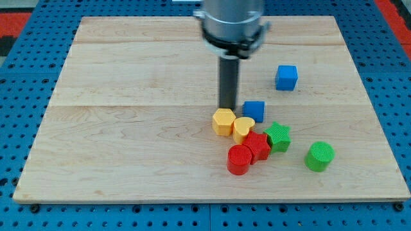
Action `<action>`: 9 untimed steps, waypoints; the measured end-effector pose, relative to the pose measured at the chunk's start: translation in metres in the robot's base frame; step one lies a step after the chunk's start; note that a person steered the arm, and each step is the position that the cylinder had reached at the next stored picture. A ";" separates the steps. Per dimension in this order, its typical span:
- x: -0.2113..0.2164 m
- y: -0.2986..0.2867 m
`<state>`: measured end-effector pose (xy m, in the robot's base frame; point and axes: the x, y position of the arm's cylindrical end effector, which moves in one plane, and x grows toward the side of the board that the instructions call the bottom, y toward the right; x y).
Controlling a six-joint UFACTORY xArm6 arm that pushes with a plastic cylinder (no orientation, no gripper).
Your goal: Point your arm at the blue cube
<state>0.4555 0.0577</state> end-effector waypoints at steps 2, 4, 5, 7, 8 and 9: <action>0.004 0.058; 0.004 0.008; -0.024 0.011; -0.037 0.010; -0.028 0.089; -0.039 0.156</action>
<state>0.4161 0.2138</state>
